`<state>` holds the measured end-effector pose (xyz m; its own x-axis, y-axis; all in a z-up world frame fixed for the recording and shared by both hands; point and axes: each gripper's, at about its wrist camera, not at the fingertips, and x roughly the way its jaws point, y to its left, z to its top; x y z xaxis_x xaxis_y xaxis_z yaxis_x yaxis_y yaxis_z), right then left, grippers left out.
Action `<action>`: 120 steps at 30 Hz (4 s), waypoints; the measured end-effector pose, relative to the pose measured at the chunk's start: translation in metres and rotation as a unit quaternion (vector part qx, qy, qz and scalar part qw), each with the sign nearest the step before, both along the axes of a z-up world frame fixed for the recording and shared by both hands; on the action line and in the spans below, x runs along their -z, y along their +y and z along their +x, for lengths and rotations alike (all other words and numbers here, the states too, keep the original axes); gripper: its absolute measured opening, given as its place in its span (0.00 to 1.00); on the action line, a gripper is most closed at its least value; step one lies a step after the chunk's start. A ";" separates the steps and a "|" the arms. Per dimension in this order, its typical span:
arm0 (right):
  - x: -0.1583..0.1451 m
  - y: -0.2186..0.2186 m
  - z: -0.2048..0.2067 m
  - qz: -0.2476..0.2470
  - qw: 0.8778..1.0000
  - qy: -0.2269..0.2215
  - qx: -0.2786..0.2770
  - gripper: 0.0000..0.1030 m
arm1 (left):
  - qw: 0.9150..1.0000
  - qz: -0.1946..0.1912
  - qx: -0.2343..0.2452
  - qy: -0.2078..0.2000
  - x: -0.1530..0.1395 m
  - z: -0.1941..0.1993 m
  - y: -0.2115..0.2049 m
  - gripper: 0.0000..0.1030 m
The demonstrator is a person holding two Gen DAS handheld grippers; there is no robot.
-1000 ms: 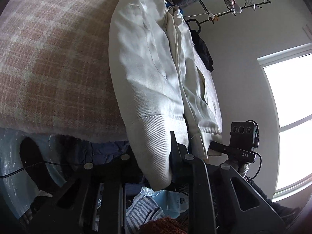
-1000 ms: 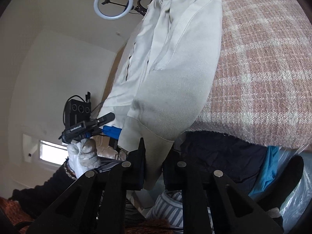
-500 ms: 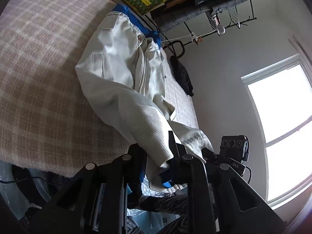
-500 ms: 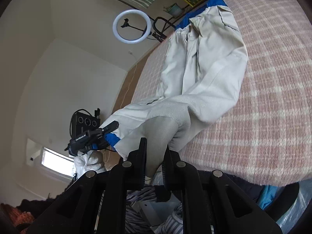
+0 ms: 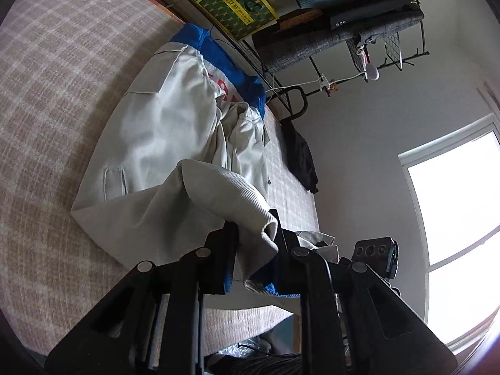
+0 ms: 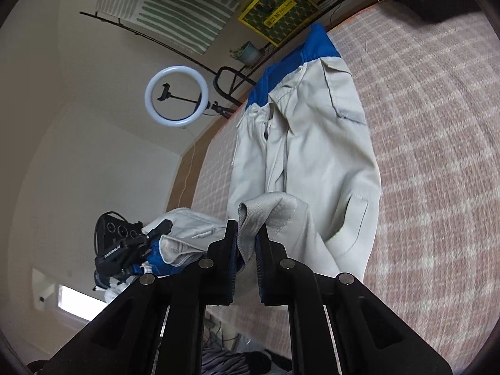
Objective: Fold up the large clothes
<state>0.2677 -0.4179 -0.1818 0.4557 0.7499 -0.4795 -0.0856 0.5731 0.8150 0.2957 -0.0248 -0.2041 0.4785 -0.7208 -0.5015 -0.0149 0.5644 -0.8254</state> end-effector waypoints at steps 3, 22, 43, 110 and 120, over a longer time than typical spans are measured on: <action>0.007 -0.002 0.021 -0.009 1.000 0.006 0.015 0.08 | 1.000 0.000 -0.011 0.015 0.011 0.020 -0.002 0.16; 0.035 -0.014 0.090 -0.025 0.997 0.043 0.054 0.12 | 0.994 0.029 -0.052 0.088 0.064 0.081 -0.003 0.21; 0.049 -0.003 0.040 -0.103 0.992 0.004 -0.071 0.45 | 0.993 0.110 0.026 0.038 0.067 0.075 0.025 0.58; 0.104 -0.010 0.064 0.010 0.996 0.047 -0.079 0.40 | 0.995 0.084 0.007 0.047 0.087 0.066 0.015 0.13; 0.030 0.016 0.051 -0.166 0.982 -0.056 -0.067 0.05 | 0.991 0.126 -0.038 0.036 0.066 0.047 0.018 0.08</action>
